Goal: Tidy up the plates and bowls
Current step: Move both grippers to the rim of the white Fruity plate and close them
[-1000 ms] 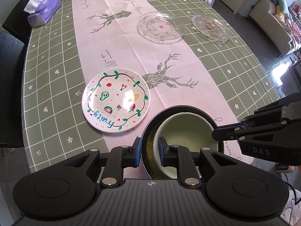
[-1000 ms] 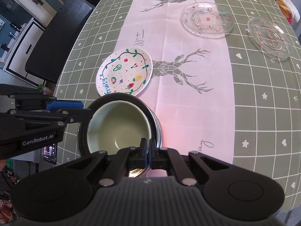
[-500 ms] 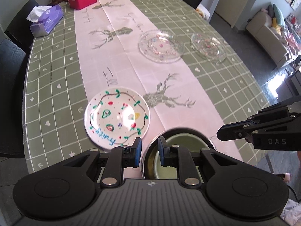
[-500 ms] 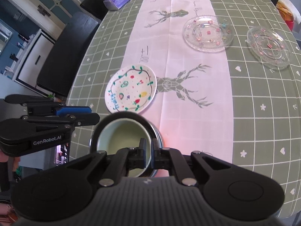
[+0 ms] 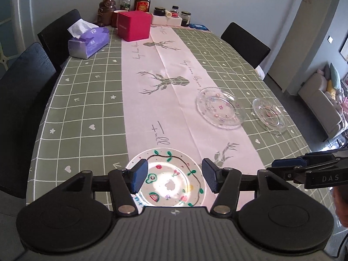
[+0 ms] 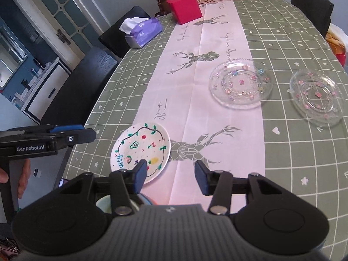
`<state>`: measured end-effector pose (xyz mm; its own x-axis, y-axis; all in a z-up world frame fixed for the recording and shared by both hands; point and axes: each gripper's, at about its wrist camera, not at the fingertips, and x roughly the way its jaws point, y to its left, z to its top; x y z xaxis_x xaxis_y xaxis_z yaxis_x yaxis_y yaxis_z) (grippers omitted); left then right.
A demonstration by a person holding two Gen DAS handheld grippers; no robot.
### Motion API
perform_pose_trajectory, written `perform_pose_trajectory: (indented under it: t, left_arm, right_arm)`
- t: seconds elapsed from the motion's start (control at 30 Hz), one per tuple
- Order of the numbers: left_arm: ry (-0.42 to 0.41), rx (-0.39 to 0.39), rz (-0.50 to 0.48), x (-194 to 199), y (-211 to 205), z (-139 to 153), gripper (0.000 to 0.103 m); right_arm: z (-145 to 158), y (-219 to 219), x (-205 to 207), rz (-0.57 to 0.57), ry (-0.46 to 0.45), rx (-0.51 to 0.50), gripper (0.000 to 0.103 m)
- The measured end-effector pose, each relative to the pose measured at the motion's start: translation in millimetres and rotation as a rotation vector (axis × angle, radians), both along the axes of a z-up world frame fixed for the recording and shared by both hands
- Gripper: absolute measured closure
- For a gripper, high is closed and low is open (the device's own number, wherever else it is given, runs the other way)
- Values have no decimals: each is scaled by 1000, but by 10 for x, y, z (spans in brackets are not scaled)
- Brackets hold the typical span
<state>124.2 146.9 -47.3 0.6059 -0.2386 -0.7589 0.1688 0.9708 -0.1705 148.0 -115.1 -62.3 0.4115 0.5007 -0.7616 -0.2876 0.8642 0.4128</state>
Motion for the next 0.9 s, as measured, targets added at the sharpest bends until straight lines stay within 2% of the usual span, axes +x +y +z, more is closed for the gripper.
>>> perform_pose_trajectory:
  t: [0.1, 0.3, 0.4, 0.47, 0.67, 0.9]
  left_arm:
    - [-17, 3, 28, 41, 102, -212, 36]
    - [31, -32, 111, 113, 349, -691, 36]
    - [36, -75, 150, 77, 478, -839, 36]
    - [27, -88, 162, 37, 525, -886, 37]
    - [34, -129, 187, 15, 579, -1003, 37]
    - [31, -118, 179, -28, 583, -1080, 38]
  right_arm:
    - [-220, 27, 111, -11, 11, 28, 55]
    - [-628, 151, 226, -2, 33, 81, 57]
    - [-794, 197, 267, -1, 56, 90, 60]
    - [-869, 213, 281, 2, 67, 103, 63]
    - [-992, 257, 288, -4, 77, 143, 63]
    - [-1048, 326, 286, 17, 72, 174, 66]
